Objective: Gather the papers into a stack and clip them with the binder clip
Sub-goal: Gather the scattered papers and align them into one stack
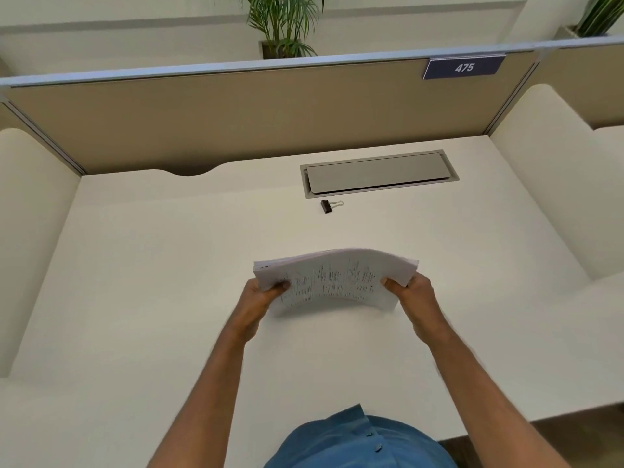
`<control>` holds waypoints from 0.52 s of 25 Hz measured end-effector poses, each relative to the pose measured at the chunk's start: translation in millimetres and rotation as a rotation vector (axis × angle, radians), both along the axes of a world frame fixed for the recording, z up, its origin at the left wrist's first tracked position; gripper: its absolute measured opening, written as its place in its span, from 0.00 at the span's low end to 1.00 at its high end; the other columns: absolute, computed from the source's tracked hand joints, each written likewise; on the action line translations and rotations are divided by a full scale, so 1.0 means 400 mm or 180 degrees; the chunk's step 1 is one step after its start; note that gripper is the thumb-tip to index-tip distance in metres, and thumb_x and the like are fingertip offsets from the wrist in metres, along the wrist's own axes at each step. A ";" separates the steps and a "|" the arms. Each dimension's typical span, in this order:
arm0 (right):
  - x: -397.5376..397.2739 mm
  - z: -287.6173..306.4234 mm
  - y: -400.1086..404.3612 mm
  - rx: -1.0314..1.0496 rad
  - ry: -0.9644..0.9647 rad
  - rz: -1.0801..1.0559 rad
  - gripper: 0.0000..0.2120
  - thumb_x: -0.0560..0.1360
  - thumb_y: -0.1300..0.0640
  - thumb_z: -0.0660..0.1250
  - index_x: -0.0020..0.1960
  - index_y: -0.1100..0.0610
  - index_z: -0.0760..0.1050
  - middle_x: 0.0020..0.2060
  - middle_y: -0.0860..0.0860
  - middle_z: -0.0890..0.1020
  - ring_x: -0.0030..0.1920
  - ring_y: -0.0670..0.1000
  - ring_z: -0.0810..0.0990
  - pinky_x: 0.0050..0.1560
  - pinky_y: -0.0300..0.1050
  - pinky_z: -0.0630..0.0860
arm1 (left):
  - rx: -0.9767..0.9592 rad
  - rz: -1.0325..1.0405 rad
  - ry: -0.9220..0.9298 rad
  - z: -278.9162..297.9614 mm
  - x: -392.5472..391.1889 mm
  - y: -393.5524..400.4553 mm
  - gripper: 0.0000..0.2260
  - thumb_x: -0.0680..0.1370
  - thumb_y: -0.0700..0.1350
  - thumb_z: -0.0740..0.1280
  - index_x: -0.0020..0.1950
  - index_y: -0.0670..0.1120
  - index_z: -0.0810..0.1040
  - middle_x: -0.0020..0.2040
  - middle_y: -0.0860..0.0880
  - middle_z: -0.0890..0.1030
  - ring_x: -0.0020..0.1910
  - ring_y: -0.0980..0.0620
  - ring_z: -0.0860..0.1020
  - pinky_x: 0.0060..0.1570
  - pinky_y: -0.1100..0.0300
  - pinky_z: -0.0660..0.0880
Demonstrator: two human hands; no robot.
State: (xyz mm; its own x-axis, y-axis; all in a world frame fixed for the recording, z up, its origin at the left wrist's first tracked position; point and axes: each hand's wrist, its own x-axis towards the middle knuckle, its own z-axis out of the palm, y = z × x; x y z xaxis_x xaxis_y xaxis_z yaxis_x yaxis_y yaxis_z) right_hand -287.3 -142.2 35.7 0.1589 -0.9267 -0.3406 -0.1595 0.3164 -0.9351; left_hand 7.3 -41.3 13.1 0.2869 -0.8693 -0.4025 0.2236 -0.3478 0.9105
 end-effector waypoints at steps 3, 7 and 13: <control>-0.007 -0.004 0.008 0.0025 -0.0013 -0.0142 0.11 0.77 0.62 0.72 0.59 0.54 0.82 0.50 0.49 0.87 0.50 0.48 0.83 0.49 0.42 0.76 | 0.0014 -0.0062 -0.0034 -0.021 -0.013 0.006 0.12 0.79 0.38 0.72 0.61 0.47 0.83 0.61 0.44 0.85 0.59 0.48 0.81 0.65 0.51 0.75; -0.027 0.002 0.001 -0.0088 0.0081 -0.0207 0.09 0.78 0.62 0.72 0.54 0.51 0.83 0.45 0.45 0.86 0.42 0.38 0.83 0.44 0.34 0.76 | -0.0036 -0.0127 -0.0123 -0.011 -0.004 0.000 0.12 0.79 0.38 0.72 0.62 0.45 0.83 0.58 0.48 0.86 0.55 0.54 0.83 0.59 0.58 0.78; -0.040 -0.063 0.026 0.0136 0.0369 0.0145 0.06 0.80 0.60 0.70 0.53 0.51 0.83 0.49 0.49 0.87 0.50 0.53 0.82 0.51 0.47 0.76 | 0.0443 -0.0078 -0.0308 -0.090 -0.026 0.012 0.12 0.79 0.41 0.72 0.63 0.44 0.82 0.59 0.47 0.85 0.65 0.44 0.79 0.59 0.55 0.73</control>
State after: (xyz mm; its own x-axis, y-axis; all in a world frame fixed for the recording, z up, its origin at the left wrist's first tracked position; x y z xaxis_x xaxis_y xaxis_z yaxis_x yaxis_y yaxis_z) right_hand -303.2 -131.9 10.7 0.1579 -0.9036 -0.3982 -0.2808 0.3455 -0.8954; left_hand -3.2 -36.4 -22.7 0.3095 -0.8143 -0.4911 0.1272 -0.4763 0.8700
